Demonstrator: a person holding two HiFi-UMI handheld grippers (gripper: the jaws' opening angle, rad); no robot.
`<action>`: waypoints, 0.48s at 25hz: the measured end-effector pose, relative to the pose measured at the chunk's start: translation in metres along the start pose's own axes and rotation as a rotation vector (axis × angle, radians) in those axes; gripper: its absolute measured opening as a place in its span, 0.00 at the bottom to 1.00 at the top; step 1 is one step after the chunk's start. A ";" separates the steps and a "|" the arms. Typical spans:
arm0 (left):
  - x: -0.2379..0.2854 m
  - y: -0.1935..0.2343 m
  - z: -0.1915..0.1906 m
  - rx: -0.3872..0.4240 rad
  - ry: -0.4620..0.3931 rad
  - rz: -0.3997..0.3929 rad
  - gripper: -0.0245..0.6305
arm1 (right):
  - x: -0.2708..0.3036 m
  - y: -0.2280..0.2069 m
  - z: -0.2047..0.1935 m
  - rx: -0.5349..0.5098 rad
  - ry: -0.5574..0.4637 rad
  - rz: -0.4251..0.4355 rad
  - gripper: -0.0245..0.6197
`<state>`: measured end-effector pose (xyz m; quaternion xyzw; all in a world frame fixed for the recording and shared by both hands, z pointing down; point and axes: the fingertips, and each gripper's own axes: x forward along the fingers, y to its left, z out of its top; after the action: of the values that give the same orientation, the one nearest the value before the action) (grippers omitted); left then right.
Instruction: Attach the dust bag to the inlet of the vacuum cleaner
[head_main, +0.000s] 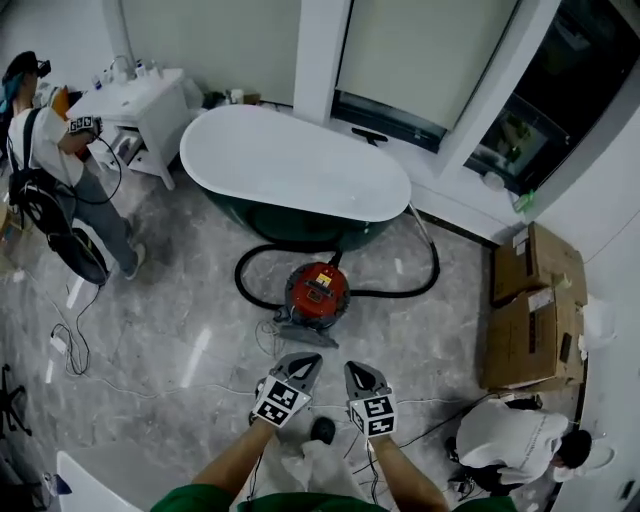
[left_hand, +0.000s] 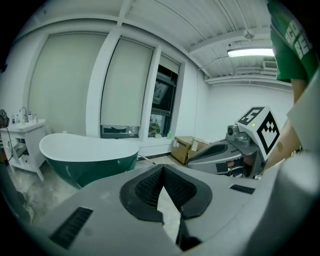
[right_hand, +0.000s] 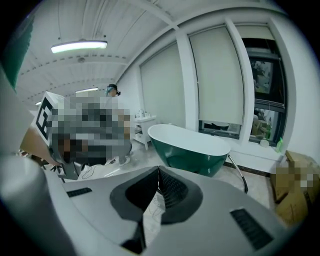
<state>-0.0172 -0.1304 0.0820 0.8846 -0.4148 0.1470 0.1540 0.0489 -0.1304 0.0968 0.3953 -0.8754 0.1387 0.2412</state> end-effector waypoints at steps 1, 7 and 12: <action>-0.009 -0.005 0.006 -0.011 0.000 0.005 0.04 | -0.011 0.006 0.006 0.002 0.000 0.008 0.05; -0.046 -0.020 0.033 -0.050 -0.059 0.043 0.04 | -0.053 0.025 0.046 0.013 -0.050 0.042 0.05; -0.072 -0.025 0.051 -0.053 -0.096 0.045 0.04 | -0.068 0.033 0.072 0.013 -0.107 0.011 0.05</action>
<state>-0.0347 -0.0855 0.0043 0.8768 -0.4452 0.0967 0.1537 0.0405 -0.0975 -0.0022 0.3989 -0.8883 0.1244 0.1908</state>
